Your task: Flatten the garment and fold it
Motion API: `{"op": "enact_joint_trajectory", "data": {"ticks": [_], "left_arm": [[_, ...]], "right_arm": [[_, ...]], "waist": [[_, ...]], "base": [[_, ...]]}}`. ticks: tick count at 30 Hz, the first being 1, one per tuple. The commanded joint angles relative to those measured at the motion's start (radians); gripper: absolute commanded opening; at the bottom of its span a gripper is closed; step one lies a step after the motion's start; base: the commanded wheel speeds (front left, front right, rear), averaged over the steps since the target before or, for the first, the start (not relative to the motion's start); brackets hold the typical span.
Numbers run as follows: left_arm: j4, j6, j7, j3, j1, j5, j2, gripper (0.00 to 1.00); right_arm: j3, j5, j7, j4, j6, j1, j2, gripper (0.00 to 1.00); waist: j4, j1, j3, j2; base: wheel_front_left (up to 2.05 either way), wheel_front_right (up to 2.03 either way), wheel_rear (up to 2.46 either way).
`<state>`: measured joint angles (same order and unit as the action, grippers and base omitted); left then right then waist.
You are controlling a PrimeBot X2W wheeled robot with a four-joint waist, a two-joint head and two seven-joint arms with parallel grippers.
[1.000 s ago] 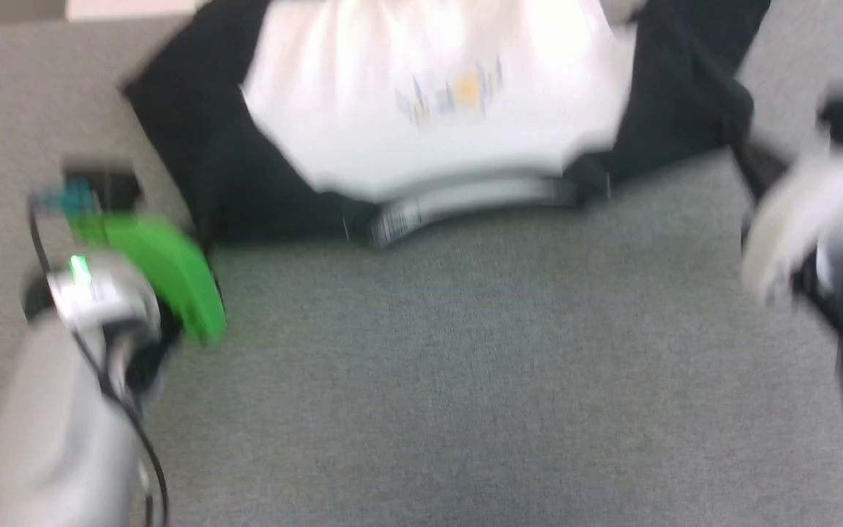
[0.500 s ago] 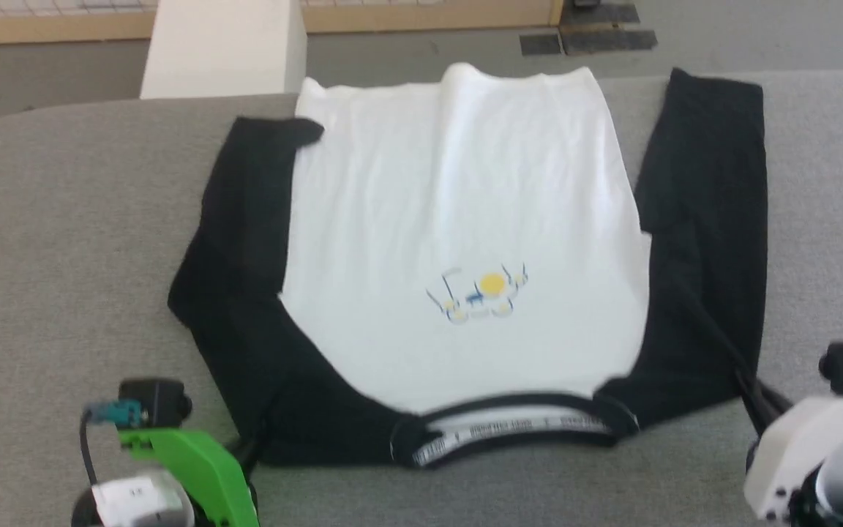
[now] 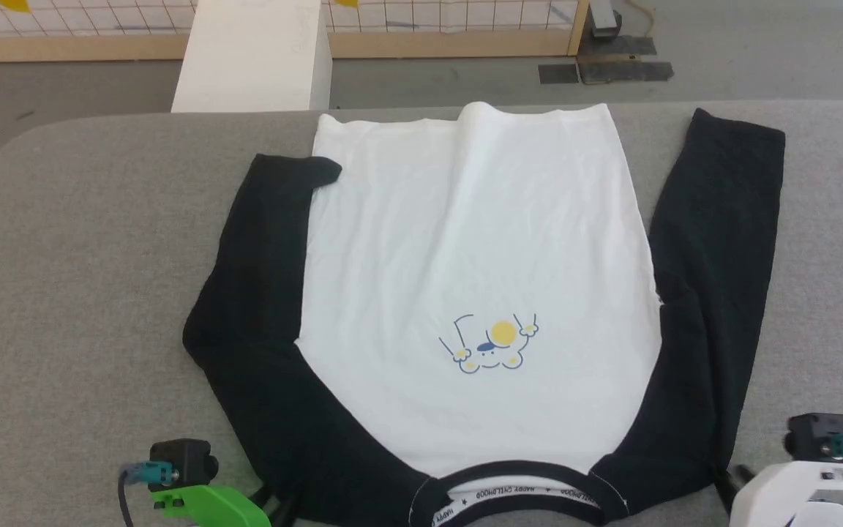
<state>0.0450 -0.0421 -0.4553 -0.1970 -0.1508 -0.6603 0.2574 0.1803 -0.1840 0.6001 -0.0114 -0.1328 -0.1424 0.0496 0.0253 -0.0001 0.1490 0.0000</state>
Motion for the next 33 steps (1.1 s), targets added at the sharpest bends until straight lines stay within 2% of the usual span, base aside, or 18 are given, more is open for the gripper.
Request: {"op": "enact_joint_trajectory", "data": {"ticks": [1,7,12,15,19,26,33], "left_arm": [[-0.006,-0.002,0.012,0.002,-0.005,0.001,-0.005,1.0],[0.029,-0.021,0.097,0.039,-0.021,0.013,-0.016,1.0],[0.068,-0.019,0.245,0.089,0.034,0.083,0.009,1.0],[0.051,-0.003,0.344,0.111,0.122,0.12,0.019,1.0],[-0.015,0.041,0.402,0.108,0.277,0.172,0.067,1.0],[-0.142,0.13,0.321,0.064,0.595,0.213,0.185,1.0],[-0.289,0.15,0.161,0.046,0.893,0.203,0.259,1.0]], "right_arm": [[0.009,-0.004,-0.026,0.005,0.002,0.007,0.001,1.0],[0.038,-0.023,-0.203,-0.035,0.002,-0.006,0.001,1.0],[0.01,-0.003,-0.423,-0.085,0.002,0.008,0.001,1.0],[-0.024,0.006,-0.561,-0.097,0.002,0.038,0.002,1.0],[-0.069,0.019,-0.673,-0.092,0.002,0.091,0.023,1.0],[-0.121,0.023,-0.728,-0.12,0.002,0.209,0.048,1.0],[-0.163,0.03,-0.726,-0.171,0.002,0.296,0.049,1.0]], "waist": [[0.006,0.0001,-0.014,0.0],[0.015,0.0001,-0.045,0.0],[0.005,0.0001,-0.029,0.0],[-0.004,0.0001,0.005,0.0],[-0.023,0.0001,0.074,0.0],[-0.074,0.0001,0.224,0.0],[-0.136,0.0001,0.357,0.0]], "base": [[0.0,0.0,0.0],[0.0,0.0,0.0],[0.0,0.0,0.0],[0.0,0.0,0.0],[0.0,0.0,0.0],[0.0,0.0,0.0],[0.0,0.0,0.0]]}}
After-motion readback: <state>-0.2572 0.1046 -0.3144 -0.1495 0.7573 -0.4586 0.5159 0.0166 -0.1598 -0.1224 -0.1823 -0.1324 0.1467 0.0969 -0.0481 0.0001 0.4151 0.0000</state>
